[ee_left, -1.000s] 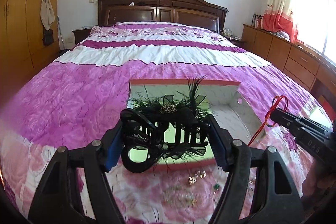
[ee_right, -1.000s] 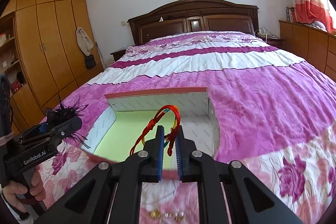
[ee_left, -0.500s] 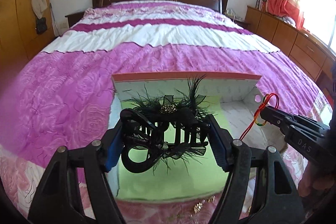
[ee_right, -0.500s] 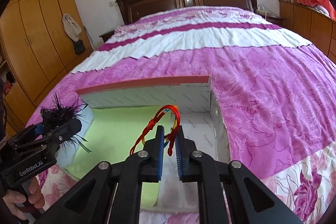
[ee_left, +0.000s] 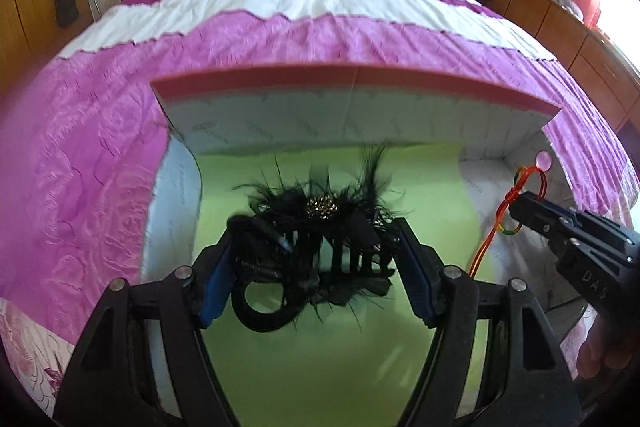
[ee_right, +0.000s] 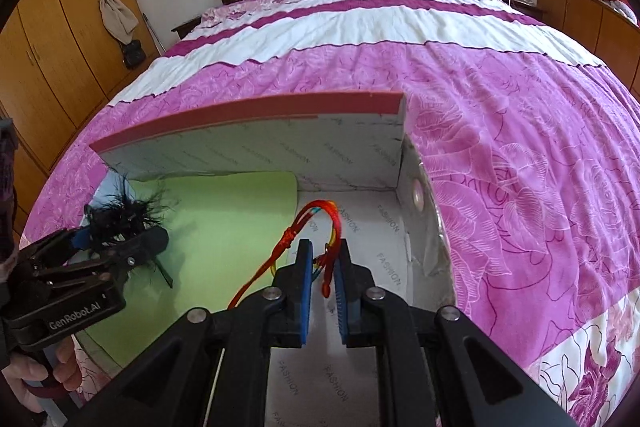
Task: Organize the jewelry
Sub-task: 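Carry both items into the pink box and open both tools to release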
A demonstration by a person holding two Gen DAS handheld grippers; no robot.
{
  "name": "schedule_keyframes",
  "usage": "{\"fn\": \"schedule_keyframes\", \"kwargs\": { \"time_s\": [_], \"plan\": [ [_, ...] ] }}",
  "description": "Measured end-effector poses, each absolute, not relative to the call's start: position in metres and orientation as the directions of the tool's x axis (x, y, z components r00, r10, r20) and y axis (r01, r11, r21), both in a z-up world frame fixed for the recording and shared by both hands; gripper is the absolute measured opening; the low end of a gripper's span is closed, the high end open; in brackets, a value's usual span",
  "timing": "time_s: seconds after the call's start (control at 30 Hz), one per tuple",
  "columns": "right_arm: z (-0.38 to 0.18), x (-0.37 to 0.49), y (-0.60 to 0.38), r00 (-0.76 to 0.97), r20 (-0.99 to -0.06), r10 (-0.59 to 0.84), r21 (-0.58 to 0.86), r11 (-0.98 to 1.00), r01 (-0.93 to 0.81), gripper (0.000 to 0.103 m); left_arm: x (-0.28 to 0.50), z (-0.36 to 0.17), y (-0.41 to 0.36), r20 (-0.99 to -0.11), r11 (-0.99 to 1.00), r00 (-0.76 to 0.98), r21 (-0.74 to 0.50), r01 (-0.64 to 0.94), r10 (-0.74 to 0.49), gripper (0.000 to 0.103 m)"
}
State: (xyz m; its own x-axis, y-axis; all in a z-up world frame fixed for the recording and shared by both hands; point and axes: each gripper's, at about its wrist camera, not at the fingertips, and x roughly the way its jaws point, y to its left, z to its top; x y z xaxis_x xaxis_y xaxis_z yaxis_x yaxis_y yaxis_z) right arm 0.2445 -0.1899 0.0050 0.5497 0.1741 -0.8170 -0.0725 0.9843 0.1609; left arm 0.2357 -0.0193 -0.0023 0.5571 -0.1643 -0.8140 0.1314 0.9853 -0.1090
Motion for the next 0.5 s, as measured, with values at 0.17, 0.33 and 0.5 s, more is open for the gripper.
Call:
{"fn": "schedule_keyframes", "kwargs": {
  "time_s": [0.17,0.33,0.5],
  "plan": [
    [0.004,0.246,-0.185,0.538,-0.826,0.169,0.153,0.985,-0.075,0.025,0.230,-0.001,-0.022,-0.818,0.981,0.547,-0.101,0.164,-0.176,0.066],
    [0.012,0.239,-0.183,0.550,-0.815,0.185,0.164,0.983,-0.087,0.036,0.223,0.008,-0.018,-0.810,0.975,0.547,-0.142,0.169,-0.213,0.066],
    [0.029,0.224,-0.189,0.598,-0.775,0.203,0.190,0.978,-0.086,0.042,0.211,0.022,-0.012,-0.777,0.973,0.586,-0.159,0.168,-0.229,0.066]
  ]
}}
